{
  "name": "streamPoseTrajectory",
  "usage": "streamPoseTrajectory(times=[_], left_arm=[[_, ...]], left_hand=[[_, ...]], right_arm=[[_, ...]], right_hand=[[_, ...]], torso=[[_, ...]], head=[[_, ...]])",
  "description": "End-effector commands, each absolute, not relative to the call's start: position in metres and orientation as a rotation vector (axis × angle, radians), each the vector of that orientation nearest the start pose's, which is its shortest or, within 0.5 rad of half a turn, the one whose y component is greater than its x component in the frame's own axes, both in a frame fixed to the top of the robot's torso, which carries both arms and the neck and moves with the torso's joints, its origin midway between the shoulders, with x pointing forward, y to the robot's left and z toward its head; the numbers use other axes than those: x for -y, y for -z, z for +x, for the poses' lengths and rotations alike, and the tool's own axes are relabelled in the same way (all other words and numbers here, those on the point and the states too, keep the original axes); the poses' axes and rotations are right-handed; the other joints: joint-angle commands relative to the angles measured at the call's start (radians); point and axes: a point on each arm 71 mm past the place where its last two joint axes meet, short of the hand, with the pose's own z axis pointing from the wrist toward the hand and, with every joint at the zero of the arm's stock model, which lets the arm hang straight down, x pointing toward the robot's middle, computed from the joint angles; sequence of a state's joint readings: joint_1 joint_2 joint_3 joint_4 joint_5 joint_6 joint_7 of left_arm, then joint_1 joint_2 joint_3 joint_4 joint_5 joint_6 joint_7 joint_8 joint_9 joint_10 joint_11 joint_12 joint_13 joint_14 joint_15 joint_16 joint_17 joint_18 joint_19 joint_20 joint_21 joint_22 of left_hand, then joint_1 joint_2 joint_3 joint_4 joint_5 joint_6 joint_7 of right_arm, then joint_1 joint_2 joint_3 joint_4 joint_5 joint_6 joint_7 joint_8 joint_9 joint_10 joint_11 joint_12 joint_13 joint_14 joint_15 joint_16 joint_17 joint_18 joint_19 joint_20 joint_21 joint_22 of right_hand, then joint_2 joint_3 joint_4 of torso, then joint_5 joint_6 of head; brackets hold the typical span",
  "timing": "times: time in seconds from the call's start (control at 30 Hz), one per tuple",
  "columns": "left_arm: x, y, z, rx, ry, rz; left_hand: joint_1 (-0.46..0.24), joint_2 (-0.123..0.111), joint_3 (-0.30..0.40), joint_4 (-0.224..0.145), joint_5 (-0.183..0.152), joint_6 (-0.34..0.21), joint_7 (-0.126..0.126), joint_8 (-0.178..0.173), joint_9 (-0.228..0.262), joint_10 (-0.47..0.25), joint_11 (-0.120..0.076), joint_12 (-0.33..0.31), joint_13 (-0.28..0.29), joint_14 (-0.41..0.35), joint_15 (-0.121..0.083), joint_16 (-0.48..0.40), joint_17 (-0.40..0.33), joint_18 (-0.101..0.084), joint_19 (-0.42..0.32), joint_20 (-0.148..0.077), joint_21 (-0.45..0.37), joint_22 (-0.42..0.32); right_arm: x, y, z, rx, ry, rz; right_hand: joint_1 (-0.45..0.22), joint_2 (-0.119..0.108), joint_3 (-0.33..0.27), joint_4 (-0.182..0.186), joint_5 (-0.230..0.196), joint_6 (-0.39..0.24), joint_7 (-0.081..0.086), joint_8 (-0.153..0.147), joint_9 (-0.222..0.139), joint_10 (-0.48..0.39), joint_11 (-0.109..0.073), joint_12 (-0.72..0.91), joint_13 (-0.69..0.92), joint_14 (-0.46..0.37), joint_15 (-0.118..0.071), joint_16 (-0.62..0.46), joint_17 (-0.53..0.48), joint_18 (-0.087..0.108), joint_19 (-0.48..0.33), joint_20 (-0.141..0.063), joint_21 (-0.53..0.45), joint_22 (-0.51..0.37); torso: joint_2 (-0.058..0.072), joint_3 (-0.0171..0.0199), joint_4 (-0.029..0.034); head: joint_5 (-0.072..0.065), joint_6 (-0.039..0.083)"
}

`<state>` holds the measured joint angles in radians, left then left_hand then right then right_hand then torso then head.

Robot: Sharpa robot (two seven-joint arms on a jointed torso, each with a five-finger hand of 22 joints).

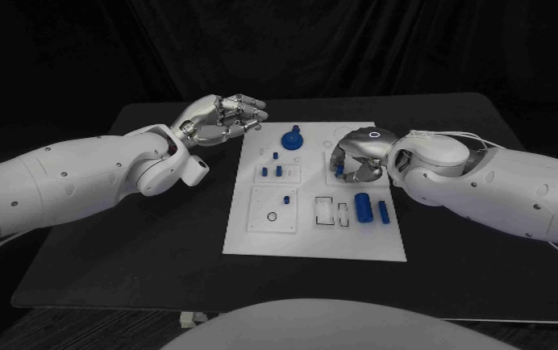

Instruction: Assemble the parts on the task board

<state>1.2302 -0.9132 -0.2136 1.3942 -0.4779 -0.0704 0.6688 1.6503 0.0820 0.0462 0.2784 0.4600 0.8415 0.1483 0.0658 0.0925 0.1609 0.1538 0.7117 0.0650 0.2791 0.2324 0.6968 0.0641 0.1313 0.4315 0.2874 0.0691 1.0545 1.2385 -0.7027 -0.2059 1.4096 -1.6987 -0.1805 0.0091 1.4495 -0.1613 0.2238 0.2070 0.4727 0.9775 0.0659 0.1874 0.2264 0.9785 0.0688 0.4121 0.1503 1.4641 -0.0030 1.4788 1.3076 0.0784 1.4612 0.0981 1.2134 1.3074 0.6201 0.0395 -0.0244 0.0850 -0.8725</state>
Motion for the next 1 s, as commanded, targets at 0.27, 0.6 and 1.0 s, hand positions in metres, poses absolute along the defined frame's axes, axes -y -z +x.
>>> streamPoseTrajectory(times=[0.27, 0.6, 1.0], left_arm=[[-0.260, 0.212, 0.474, -1.574, 1.575, -0.443], [-0.260, 0.214, 0.474, -1.582, 1.574, -0.448], [-0.260, 0.215, 0.474, -1.589, 1.572, -0.452]], left_hand=[[0.010, -0.001, 0.007, 0.001, 0.008, -0.004, 0.003, 0.006, 0.000, -0.005, 0.003, 0.005, -0.001, 0.002, -0.002, 0.007, 0.000, -0.010, -0.001, -0.002, 0.004, -0.001], [0.014, -0.001, 0.008, -0.001, 0.012, -0.002, 0.004, 0.007, 0.000, -0.005, 0.004, 0.006, -0.001, 0.002, -0.002, 0.007, -0.001, -0.010, -0.001, -0.002, 0.004, -0.001], [0.017, -0.001, 0.010, -0.002, 0.014, -0.001, 0.004, 0.008, 0.000, -0.005, 0.005, 0.007, -0.001, 0.002, -0.002, 0.008, -0.001, -0.010, -0.002, -0.002, 0.004, -0.001]], right_arm=[[0.152, 0.238, 0.475, -1.752, -0.614, -0.667], [0.155, 0.232, 0.471, -1.692, -0.646, -0.651], [0.149, 0.200, 0.468, -1.641, -0.650, -0.666]], right_hand=[[0.025, -0.002, 0.043, -0.025, 0.036, 0.025, 0.013, 0.039, 0.032, 0.036, -0.005, 0.018, 0.014, 0.051, -0.010, -0.006, 0.053, -0.003, 0.001, -0.007, 0.000, 0.163], [0.030, 0.006, 0.070, -0.059, 0.037, 0.051, 0.034, 0.103, 0.086, 0.084, -0.028, 0.048, 0.040, 0.053, -0.029, -0.004, 0.058, -0.006, 0.006, -0.023, 0.017, 0.168], [0.031, 0.005, 0.079, -0.066, 0.035, 0.040, 0.041, 0.107, 0.093, 0.085, -0.026, 0.045, 0.042, 0.052, -0.028, -0.006, 0.054, -0.007, 0.007, -0.025, 0.020, 0.169]], torso=[[0.000, 0.0001, 0.0000], [0.000, 0.0000, 0.0000], [0.000, 0.0002, 0.0000]], head=[[0.003, 0.000], [0.010, 0.000], [0.021, 0.000]])
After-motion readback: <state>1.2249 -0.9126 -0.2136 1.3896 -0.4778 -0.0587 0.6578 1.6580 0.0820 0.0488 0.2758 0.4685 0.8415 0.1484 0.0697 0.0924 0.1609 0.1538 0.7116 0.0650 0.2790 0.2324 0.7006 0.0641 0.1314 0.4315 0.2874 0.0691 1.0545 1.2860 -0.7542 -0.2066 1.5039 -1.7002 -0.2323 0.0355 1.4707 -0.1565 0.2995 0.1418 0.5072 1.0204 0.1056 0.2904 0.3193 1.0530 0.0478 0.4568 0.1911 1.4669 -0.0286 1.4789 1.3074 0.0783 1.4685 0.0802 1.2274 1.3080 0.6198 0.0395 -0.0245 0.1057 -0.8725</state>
